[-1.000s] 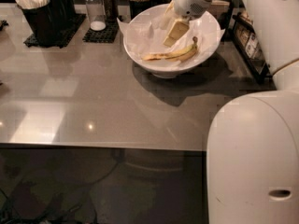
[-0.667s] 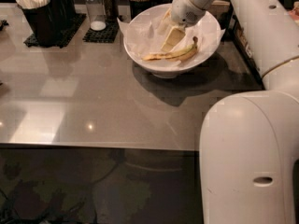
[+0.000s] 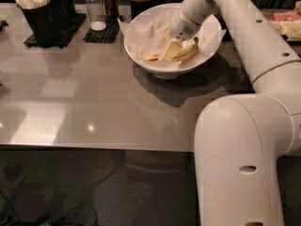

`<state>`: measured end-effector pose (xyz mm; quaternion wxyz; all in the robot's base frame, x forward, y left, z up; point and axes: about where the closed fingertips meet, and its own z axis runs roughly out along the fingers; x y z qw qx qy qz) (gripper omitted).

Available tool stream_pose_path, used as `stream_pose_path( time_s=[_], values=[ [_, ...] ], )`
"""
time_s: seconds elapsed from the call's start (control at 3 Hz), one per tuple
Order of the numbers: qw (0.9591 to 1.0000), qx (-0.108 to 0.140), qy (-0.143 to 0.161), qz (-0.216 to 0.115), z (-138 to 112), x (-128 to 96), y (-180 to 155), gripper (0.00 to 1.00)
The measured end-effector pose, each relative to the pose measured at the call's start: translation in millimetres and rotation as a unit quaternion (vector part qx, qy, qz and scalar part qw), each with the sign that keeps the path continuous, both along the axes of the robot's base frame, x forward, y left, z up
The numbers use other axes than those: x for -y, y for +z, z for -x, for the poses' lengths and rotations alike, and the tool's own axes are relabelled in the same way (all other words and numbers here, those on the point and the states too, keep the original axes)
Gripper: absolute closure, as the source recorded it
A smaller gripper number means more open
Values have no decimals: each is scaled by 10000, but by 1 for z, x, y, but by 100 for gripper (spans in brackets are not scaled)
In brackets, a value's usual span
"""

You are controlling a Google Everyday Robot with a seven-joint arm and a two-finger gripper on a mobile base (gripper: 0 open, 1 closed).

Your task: Pick banana from white bowl

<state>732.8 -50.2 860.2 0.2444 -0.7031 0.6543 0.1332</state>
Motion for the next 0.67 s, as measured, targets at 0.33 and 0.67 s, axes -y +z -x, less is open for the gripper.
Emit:
stream_pose_path(
  time_s=[0.33, 0.67],
  values=[
    [9999, -128, 21, 9, -3, -1, -15, 45],
    [9998, -217, 32, 4, -6, -1, -26, 47]
  ],
)
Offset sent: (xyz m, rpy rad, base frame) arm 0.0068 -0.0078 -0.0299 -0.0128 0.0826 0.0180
